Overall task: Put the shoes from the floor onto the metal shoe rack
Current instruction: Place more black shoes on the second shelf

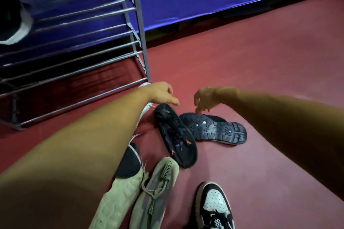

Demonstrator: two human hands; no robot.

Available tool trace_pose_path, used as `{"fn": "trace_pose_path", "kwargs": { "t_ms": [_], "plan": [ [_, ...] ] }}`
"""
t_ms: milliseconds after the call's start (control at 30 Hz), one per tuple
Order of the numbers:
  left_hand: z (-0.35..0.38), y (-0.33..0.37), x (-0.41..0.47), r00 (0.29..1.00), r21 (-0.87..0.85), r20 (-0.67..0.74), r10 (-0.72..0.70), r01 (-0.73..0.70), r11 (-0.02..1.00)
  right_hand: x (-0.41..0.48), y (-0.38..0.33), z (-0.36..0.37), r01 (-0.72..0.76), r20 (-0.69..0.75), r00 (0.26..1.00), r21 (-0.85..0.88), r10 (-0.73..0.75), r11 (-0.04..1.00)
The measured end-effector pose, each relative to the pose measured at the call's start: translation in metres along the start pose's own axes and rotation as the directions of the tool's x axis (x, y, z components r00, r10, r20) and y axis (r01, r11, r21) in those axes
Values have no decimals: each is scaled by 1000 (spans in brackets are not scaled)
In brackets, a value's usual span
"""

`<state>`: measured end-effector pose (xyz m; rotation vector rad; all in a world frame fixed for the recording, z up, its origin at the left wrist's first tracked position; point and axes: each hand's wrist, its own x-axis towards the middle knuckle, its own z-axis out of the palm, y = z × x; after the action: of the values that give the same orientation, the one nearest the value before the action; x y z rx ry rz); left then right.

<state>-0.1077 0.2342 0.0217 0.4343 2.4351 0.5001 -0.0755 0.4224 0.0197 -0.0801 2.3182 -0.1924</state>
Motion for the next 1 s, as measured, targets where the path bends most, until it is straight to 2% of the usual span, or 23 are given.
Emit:
{"fn": "trace_pose_path", "kwargs": {
  "t_ms": [167, 333, 433, 600, 833, 1000],
  "plan": [
    [36, 28, 39, 993, 121, 112, 41, -55, 991, 11, 40, 24, -73, 38, 997, -23, 74, 997],
    [72, 39, 80, 978, 164, 201, 54, -88, 983, 29, 66, 48, -104, 55, 993, -34, 106, 994],
    [94, 38, 100, 969, 219, 245, 38, -94, 971, 33, 78, 65, -95, 34, 994, -122, 100, 988],
    [117, 34, 126, 966, 330, 257, -16, -73, 941, 43, 92, 83, -106, 27, 993, -233, 116, 967],
    [124, 29, 138, 962, 332, 271, -21, -73, 941, 50, 92, 85, -102, 42, 993, -184, 112, 978],
    [112, 35, 132, 961, 302, 276, 14, -101, 948, 50, 87, 65, -113, -57, 993, -181, 104, 977]
  ]
}}
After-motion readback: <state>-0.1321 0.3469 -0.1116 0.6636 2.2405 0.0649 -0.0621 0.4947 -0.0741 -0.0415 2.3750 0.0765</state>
